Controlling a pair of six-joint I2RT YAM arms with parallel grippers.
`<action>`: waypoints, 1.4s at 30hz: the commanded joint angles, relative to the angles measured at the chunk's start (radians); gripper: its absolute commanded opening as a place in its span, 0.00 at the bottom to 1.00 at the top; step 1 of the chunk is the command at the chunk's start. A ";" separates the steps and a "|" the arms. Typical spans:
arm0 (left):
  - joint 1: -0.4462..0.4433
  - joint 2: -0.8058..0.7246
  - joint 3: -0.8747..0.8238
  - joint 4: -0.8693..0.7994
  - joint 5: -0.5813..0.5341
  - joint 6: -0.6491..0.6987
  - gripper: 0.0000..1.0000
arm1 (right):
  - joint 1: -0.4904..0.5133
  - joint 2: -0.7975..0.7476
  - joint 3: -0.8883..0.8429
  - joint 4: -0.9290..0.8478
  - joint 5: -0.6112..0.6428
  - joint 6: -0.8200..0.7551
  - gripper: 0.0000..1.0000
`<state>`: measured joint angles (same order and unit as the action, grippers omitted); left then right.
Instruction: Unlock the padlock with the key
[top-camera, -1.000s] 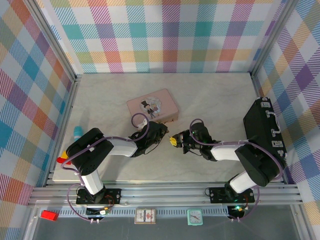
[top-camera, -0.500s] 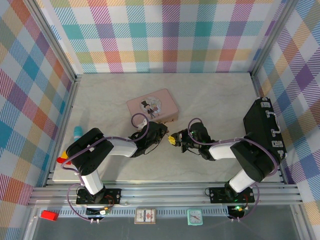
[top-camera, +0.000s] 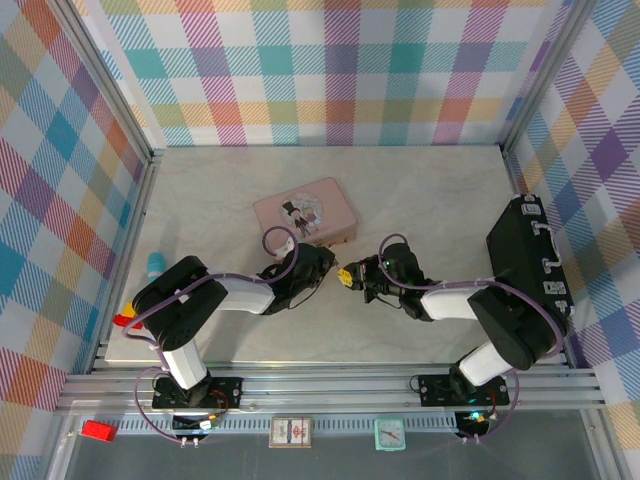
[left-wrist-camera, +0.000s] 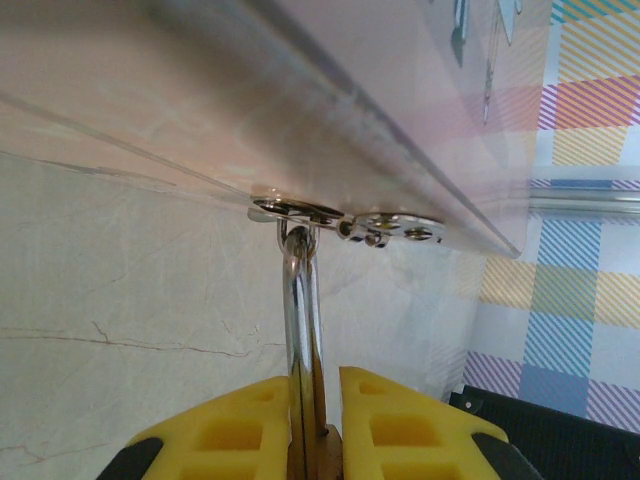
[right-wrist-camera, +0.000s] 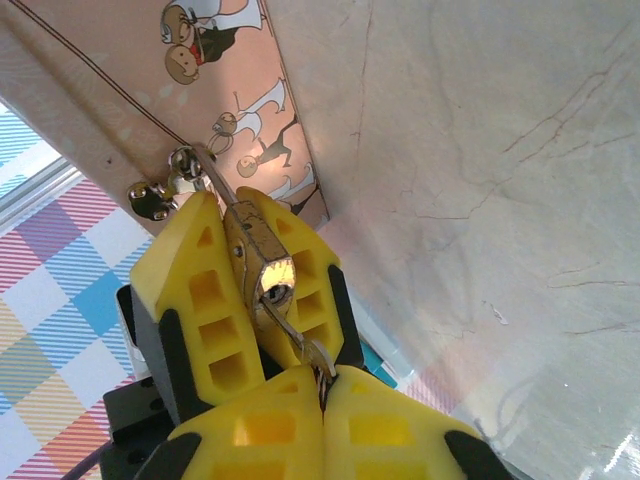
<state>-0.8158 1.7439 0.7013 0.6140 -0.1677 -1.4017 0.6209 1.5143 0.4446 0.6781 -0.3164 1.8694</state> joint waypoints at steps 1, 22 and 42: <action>-0.043 0.037 -0.031 0.011 0.166 -0.079 0.00 | -0.007 -0.032 0.028 -0.024 0.020 -0.032 0.00; -0.062 0.033 -0.017 0.013 0.170 -0.071 0.00 | -0.007 0.007 0.044 -0.041 0.007 -0.038 0.00; -0.065 0.036 -0.011 0.011 0.174 -0.071 0.00 | -0.008 0.027 0.065 -0.086 -0.012 -0.047 0.00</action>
<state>-0.8177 1.7458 0.6960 0.6285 -0.1692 -1.3983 0.6205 1.5238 0.4835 0.6182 -0.3080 1.8427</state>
